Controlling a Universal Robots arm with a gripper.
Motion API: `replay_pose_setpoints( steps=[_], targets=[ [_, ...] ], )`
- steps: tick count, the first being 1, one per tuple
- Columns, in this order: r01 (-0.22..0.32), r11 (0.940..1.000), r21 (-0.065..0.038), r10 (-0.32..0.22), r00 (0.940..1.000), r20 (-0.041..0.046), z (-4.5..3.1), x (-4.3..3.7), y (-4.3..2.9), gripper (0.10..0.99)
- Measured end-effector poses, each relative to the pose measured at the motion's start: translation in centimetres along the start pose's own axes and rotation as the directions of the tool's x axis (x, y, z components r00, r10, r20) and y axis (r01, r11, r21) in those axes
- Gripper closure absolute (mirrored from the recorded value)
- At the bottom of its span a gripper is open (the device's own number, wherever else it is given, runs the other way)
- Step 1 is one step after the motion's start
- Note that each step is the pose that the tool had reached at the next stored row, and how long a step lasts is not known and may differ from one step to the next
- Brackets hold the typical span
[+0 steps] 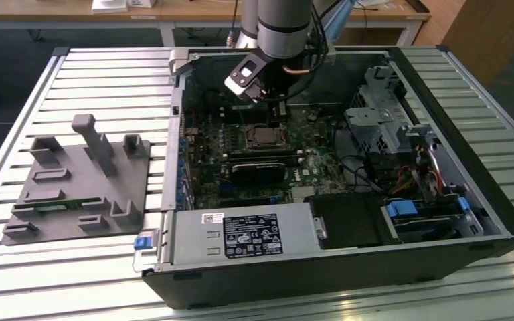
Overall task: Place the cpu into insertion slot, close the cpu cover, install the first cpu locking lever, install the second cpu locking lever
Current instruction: 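Close the cpu cover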
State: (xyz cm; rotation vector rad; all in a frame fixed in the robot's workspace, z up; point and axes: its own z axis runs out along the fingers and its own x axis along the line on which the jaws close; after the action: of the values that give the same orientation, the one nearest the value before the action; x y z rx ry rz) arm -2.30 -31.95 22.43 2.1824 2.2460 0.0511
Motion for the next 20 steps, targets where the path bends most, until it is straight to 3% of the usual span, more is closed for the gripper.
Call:
replay_pose_setpoints(
  steps=[5,12,20],
  targets=[
    [0.0,1.0,0.006,0.0,1.0,-0.0001,0.77,-0.02,-0.17,0.98],
    [0.0,1.0,0.006,0.0,1.0,-0.0002,0.97,0.01,-1.88,0.98],
    [0.0,1.0,0.006,0.0,1.0,-0.0002,1.65,0.02,-2.62,0.98]
  ],
)
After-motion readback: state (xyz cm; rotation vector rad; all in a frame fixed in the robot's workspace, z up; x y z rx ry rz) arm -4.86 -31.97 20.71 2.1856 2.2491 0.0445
